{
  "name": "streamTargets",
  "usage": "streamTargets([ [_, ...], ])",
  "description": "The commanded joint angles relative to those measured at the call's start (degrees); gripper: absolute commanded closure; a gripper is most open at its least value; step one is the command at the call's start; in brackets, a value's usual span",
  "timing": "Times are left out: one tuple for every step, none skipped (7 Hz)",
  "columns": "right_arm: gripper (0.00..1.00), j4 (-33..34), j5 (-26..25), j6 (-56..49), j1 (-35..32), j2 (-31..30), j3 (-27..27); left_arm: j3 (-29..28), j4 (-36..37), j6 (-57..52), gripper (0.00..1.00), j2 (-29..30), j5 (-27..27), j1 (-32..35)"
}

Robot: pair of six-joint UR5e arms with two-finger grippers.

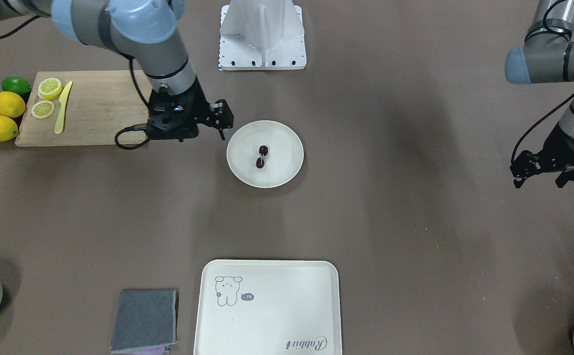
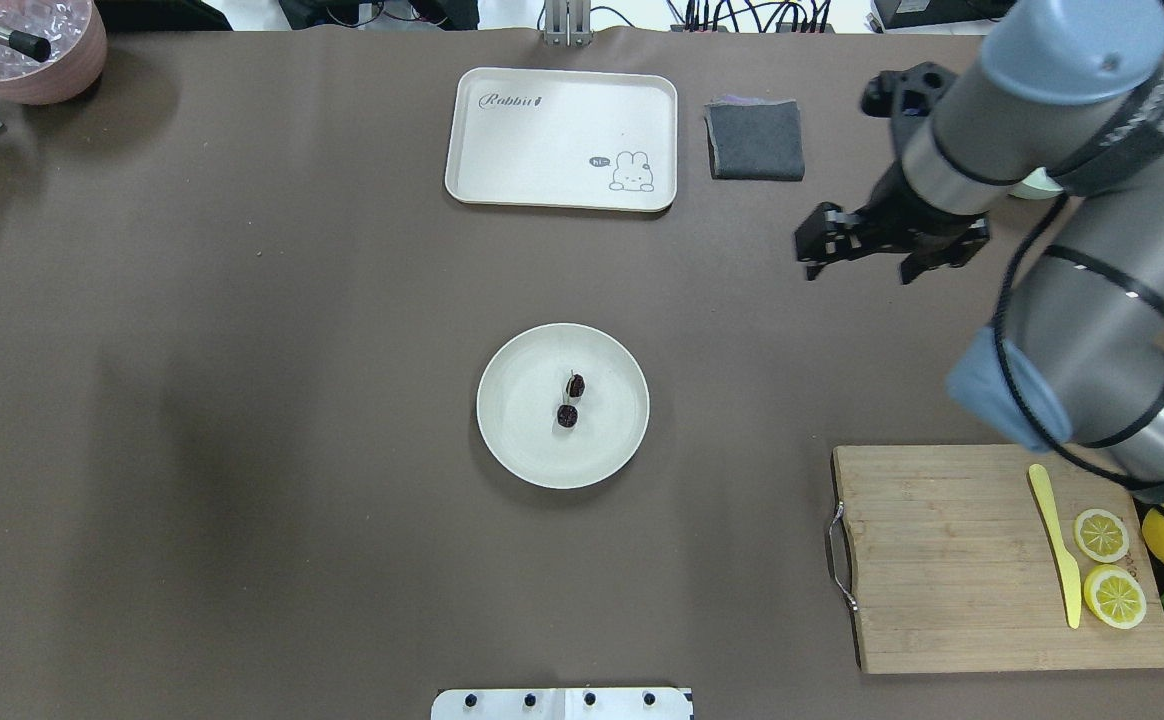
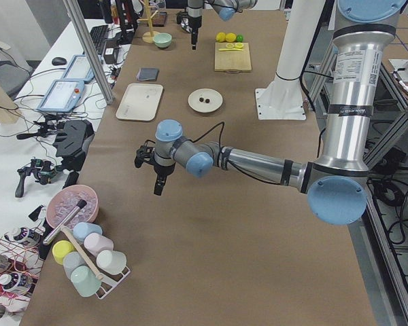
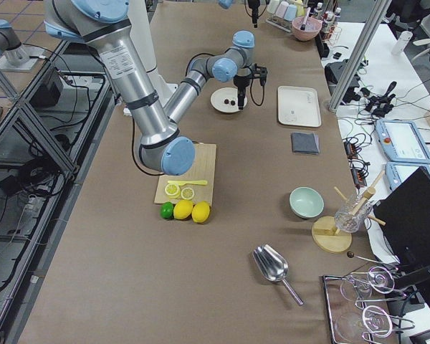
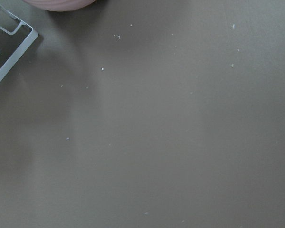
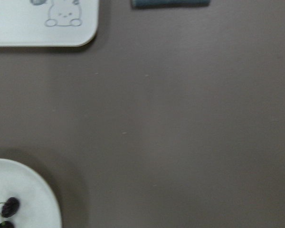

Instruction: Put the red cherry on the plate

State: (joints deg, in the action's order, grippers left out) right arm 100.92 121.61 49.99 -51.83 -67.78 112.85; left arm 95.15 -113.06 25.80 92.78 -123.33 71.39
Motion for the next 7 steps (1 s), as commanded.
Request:
streamTargets([
  [0.0, 0.7, 4.3, -24.3, -13.6, -12.8, 0.0, 0.4, 7.4, -17.2, 0.02, -1.7, -2.1, 10.6],
  [0.0, 0.3, 6.9, -34.7, -20.2, -17.7, -2.0, 0.3, 13.3, -25.8, 0.02, -0.9, -2.0, 15.0],
  [0.0, 0.3, 8.5, -43.0, -25.8, -20.7, -4.5, 0.2, 16.3, -28.1, 0.02, -0.6, -2.0, 17.4],
  [0.0, 0.2, 9.5, -49.2, -30.2, -23.9, -7.4, -0.1, 16.0, -28.0, 0.02, -1.7, -2.0, 17.5],
  [0.0, 0.2, 10.0, -51.3, -33.2, -24.9, -9.1, -0.1, 15.9, -27.5, 0.02, -2.5, -2.1, 17.5],
  [0.0, 0.3, 10.7, -51.2, -35.2, -25.8, -9.2, -0.7, 15.8, -27.3, 0.02, -2.8, -2.1, 17.4],
  [0.0, 0.2, 10.7, -51.0, -36.3, -27.2, -8.4, 0.1, 15.8, -27.4, 0.02, -3.7, -2.2, 17.5],
])
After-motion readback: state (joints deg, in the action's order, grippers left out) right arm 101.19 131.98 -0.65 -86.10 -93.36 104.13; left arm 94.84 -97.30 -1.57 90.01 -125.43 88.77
